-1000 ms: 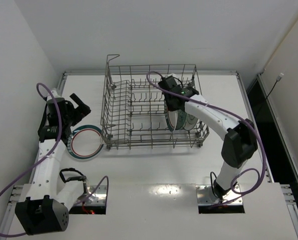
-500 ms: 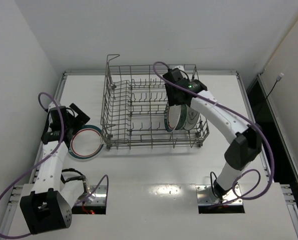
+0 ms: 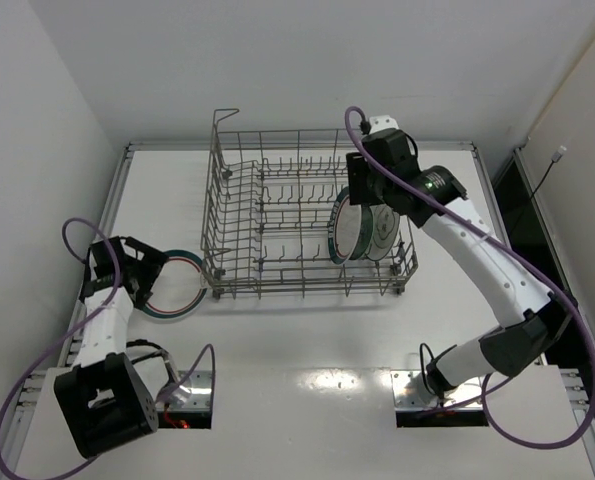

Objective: Load the plates into the dish rack

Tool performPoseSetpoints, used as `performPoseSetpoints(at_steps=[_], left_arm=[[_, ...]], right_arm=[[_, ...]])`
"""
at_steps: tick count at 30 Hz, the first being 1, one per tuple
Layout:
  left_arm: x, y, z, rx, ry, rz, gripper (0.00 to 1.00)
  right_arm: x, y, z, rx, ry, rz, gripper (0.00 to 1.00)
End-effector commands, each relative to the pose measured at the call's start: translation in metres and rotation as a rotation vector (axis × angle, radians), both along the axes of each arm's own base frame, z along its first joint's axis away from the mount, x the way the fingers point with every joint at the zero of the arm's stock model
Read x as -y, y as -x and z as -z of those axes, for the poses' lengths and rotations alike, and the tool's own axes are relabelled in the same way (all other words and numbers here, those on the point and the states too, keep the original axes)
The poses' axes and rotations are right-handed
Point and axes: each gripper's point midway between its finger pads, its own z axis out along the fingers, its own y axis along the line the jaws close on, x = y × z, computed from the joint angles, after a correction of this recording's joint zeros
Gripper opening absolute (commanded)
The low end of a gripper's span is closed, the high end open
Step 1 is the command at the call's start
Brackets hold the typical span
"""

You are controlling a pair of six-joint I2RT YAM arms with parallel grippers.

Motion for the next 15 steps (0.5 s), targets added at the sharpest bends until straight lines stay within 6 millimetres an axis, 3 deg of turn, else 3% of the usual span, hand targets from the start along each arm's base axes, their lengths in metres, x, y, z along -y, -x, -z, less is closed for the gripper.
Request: performPoseSetpoints(at_steps=[1, 9, 15], left_arm=[[-0.021, 0.000, -0.032, 0.015, -0.127, -0.082, 1.00], [-0.023, 0.026, -0.031, -0.035, -0.151, -0.145, 1.00], [-0.045, 0.056, -0.031, -0.121, -0.234, -0.309, 1.00]], right_arm=[[-0.008, 0.003, 0.016, -0.035, -0.013, -0.040, 0.54], [-0.006, 0.004, 0.025, -0.049, -0.029, -0.059, 0.54], [-0.005, 0.003, 0.029, -0.065, -0.047, -0.086, 0.54]])
